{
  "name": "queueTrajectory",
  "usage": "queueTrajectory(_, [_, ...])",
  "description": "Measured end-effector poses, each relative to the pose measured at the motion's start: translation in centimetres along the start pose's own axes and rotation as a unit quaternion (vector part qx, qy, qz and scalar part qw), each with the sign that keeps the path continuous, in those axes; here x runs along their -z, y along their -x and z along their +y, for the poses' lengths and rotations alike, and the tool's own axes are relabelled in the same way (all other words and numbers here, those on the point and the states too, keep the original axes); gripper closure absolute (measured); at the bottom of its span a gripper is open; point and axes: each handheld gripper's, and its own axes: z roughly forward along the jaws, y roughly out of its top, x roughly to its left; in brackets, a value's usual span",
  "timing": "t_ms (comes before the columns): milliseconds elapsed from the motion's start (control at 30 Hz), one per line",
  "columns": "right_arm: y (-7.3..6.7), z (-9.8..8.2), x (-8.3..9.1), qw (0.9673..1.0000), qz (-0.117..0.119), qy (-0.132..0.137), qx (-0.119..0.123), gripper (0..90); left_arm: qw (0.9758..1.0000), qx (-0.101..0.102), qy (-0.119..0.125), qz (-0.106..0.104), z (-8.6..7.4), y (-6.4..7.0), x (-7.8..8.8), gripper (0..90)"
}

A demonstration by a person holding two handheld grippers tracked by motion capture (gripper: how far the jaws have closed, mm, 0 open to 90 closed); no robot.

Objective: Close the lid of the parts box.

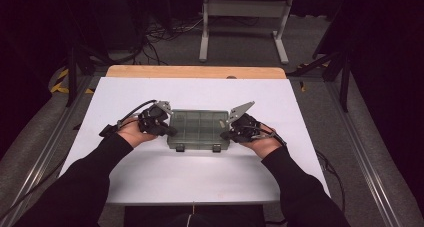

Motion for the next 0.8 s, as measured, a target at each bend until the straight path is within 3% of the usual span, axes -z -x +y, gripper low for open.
queueTrajectory(167, [-0.1, 0.0, 0.0, 1.0000, -0.003, 0.001, -0.004, 89.9, 0.9999, 0.010, 0.007, -0.008, -0.2, 0.0, 0.0, 86.9])
queueTrajectory(333, [0.0, 0.0, 0.3, 0.9999, -0.007, 0.009, -0.004, 84.5, 0.9999, 0.007, 0.016, 0.001, -0.1, 0.2, 0.4, 79.9])
queueTrajectory(400, [-0.1, 0.0, 0.7, 0.9998, -0.010, 0.018, -0.004, 81.1, 0.9996, 0.006, 0.029, 0.001, -0.1, 0.2, 0.6, 74.2])
queueTrajectory(567, [-0.3, 0.2, 1.7, 0.9984, -0.024, 0.049, -0.015, 62.5, 0.9978, 0.005, 0.066, 0.007, -0.2, 0.4, 1.5, 46.0])
queueTrajectory(667, [-0.4, 0.2, 2.3, 0.9972, -0.021, 0.070, -0.015, 49.7, 0.9959, 0.000, 0.090, 0.014, -0.5, 0.7, 2.0, 34.0])
queueTrajectory(800, [-0.7, 0.2, 3.0, 0.9959, -0.021, 0.086, -0.020, 35.5, 0.9934, 0.008, 0.113, 0.019, -0.9, 0.8, 3.0, 21.6])
